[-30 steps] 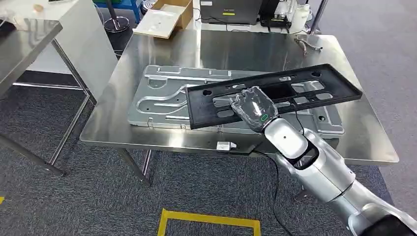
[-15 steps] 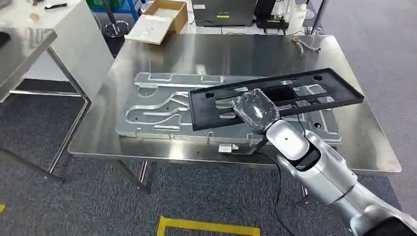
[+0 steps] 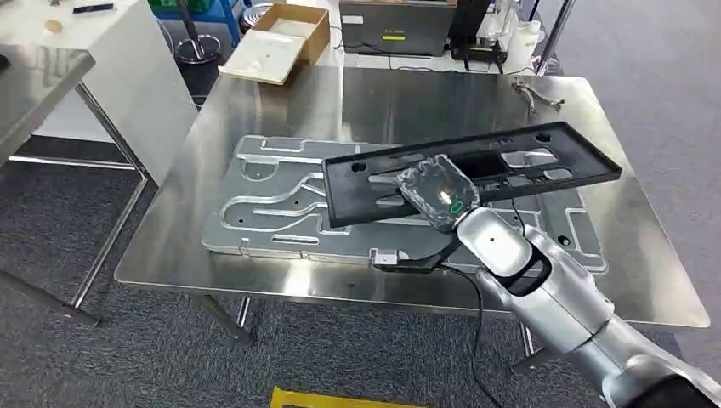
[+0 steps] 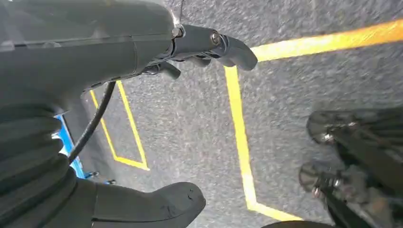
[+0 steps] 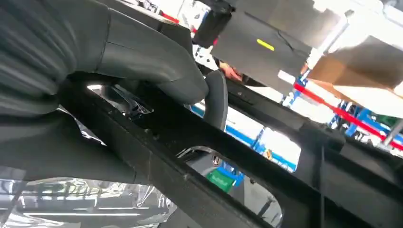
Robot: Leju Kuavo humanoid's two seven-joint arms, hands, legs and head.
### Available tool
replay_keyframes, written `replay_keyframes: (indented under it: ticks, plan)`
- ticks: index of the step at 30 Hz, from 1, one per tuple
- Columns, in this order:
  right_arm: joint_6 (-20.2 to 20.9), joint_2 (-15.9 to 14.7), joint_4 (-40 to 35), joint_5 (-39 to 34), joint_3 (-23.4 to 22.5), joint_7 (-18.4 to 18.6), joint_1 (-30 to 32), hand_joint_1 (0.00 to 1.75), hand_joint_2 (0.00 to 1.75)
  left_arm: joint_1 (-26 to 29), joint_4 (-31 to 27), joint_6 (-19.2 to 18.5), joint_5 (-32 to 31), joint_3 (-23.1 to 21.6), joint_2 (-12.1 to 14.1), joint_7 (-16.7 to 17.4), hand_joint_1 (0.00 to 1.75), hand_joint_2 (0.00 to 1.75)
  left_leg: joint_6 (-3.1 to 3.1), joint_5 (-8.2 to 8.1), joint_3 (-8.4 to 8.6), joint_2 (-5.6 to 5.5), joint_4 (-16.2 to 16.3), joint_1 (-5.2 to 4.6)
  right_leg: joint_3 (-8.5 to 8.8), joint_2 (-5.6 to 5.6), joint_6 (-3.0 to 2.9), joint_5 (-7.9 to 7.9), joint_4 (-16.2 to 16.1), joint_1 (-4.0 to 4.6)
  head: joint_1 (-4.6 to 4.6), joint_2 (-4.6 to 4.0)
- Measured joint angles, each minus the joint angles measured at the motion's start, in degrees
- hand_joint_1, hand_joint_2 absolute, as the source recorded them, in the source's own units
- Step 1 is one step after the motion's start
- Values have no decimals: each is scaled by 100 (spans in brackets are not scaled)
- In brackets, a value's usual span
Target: Take the parts from the cabinet and place them on the table.
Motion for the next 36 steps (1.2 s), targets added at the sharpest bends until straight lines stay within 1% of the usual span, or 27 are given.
replay_keyframes:
  ticks: [2, 3, 4, 6, 7, 8, 9, 10, 11, 12, 13, 14, 16, 17, 18, 19, 20, 22, 23, 24, 25, 26, 27, 28, 29, 31, 36]
  plan:
    - [4, 30, 22, 0, 0, -2, 49, 175, 175, 0, 0, 0, 0, 4, -7, 0, 0, 175, -9, -79, 54, -10, 4, 9, -453, 0, 47, -254, 572, -46, 0, 0]
    - [9, 33, 33, -2, 0, -2, 74, 175, 175, 3, 0, 0, 0, 7, -9, 0, 0, 175, -24, -124, 99, -23, 12, 18, -550, -2, 63, -189, 572, -72, 0, 0]
    - [15, 33, 50, -13, 0, -2, 77, 175, 175, 6, 0, 0, -2, 7, -11, 0, 0, 175, -41, -171, 151, -35, 22, 26, -532, -4, 76, 0, 373, -93, 2, 0]
    - [24, 33, 83, -24, 0, -2, 58, 175, 175, 7, 0, 0, -7, 9, -22, 0, 0, 175, -92, -288, 273, -45, 52, 51, -292, -29, 98, 635, -426, -121, 2, 0]
    - [28, 33, 100, -37, 0, 0, 55, 175, 175, 10, 0, 0, -9, 11, -24, 0, 0, 175, -135, -358, 298, -44, 60, 52, -206, -84, 96, 933, -824, -127, 2, 0]
    - [35, 43, 140, -42, 0, 2, 40, 175, 175, -5, 0, 0, -9, 24, -24, 0, 0, 175, -180, -390, 325, -41, 76, 38, -211, -108, 94, 695, -840, -43, 2, 0]
    - [48, 52, 172, -59, 0, 2, 32, 175, 175, -17, 0, 0, -11, 33, -24, 2, 0, 175, -220, -415, 298, -37, 59, 38, -196, -102, 10, 709, -840, -45, -4, 0]
    - [46, 52, 194, -70, 0, 2, 44, 175, 175, -16, 0, 0, -9, 37, -26, 4, 0, 175, -262, -428, 337, -28, 45, 38, -187, -80, -37, 799, -855, -61, 2, 0]
    - [46, 52, 218, -85, 0, 2, 39, 175, 175, -13, 0, -2, -7, 39, -31, 4, 0, 175, -304, -399, 371, -21, 75, 14, -161, -88, -68, 768, -877, -50, 0, 0]
    - [37, 52, 238, -94, 0, 2, 28, 175, 175, -25, 0, -7, 4, 41, -31, 4, 0, 175, -321, -430, 350, -5, 70, 21, -93, -84, -100, 763, -898, -66, 0, 0]
    - [35, 24, 271, -96, -4, 4, 15, 0, 0, -35, 0, -24, 32, 50, -33, -4, 0, 175, -345, -449, 329, -2, 223, 46, -47, -97, -129, 757, -946, -73, 2, 0]
    - [31, -11, 304, -98, -4, 4, 3, 0, 0, -55, 0, -50, 76, 68, -35, -22, 0, 175, -388, -494, 157, 14, 527, 46, 4, -121, -159, 736, -972, -71, -2, 0]
    - [24, -31, 394, -101, -4, 0, 0, 0, 0, -58, 0, -87, 125, 140, -35, -44, 0, 175, -452, -778, -363, 25, 1296, 48, 81, -131, -201, 678, -999, -54, 0, 0]
    - [22, -31, 442, -118, -4, -4, 15, 0, 0, -51, 0, -87, 107, 157, -39, 2, 0, 175, -461, -929, -578, 26, 1548, 48, 117, -132, -209, 643, -1002, -41, 0, 0]
    - [22, -31, 516, -133, -4, -20, 39, 0, 0, -49, 0, -83, 65, 157, -39, 59, 0, 175, -452, -1005, -725, 28, 1635, 48, 165, -132, -211, 601, -1002, -30, 0, 0]
    - [20, -31, 568, -136, -4, -20, 62, 0, 0, -46, 0, -83, 77, 155, -39, 66, 0, 175, -439, -910, -763, 28, 1514, 47, 221, -130, -211, 561, -1002, -22, 0, 0]
    - [15, -31, 606, -138, -4, -33, 74, 0, 0, -37, 0, -85, 156, 164, -42, 37, 0, 175, -387, -666, -712, 27, 1220, 43, 285, -125, -210, 516, -1002, -15, 0, 0]
    - [-9, -31, 647, -138, -4, -37, 57, 0, 0, -42, 0, -85, 269, 238, -46, -9, 0, 175, -302, 112, -474, -5, 343, 11, 389, -123, -198, 436, -1014, -3, 0, 0]
    - [-26, -31, 679, -138, -4, -37, 38, 0, 0, -43, 0, -85, 297, 288, -46, -22, 0, 175, -253, 239, -493, -36, 67, -2, 418, -112, -175, 402, -969, 19, 2, 0]
    - [-28, -31, 708, -138, -4, -39, 56, 0, 0, -40, 0, -85, 313, 304, -50, -26, 0, 175, -229, 85, -492, -32, 132, -26, 410, -80, -135, 370, -979, 27, 0, 0]
    - [-31, -31, 726, -138, -4, -48, 67, 0, 0, -33, 0, -85, 315, 310, -50, -33, 0, 175, -199, 218, -443, -39, 116, -38, 416, -68, -93, 339, -977, 33, 0, 0]
    - [-33, -31, 732, -138, -4, -52, 77, 0, 0, -31, 0, -85, 315, 319, -50, -33, 0, 175, -185, 265, -419, -38, 88, -40, 455, -67, -79, 319, -1004, 34, 2, 0]
    - [-35, -31, 745, -138, -4, -50, 55, 0, 0, -33, 0, -85, 319, 330, -63, -35, 0, 175, -257, 320, -415, -42, 49, -9, 461, -84, -183, 324, -1005, 69, 0, 0]
    - [-42, -31, 756, -138, -4, -46, 20, 0, 0, -54, 0, -85, 319, 337, -65, -37, 0, 175, -237, 330, -422, -45, 36, -29, 458, -92, -182, 323, -1015, 50, 2, 0]
    - [-42, -31, 767, -135, -4, -46, 21, 0, 0, -74, 0, -85, 319, 339, -68, -41, 0, 175, -207, 314, -422, -48, 38, -37, 466, -94, -147, 321, -1040, 40, 0, 0]
    - [-44, -18, 789, -138, -4, -48, 32, 0, 0, -82, 0, -85, 319, 354, -68, -48, 0, 175, -174, 292, -419, -73, 38, -44, 498, -119, -124, 309, -1076, 37, 0, 0]
    - [-44, 4, 817, -138, -4, -48, 10, 0, 0, -90, 0, -85, 319, 413, -74, -48, 0, 175, -142, 274, -413, -120, 40, -44, 546, -168, -100, 294, -1132, 35, 0, 0]
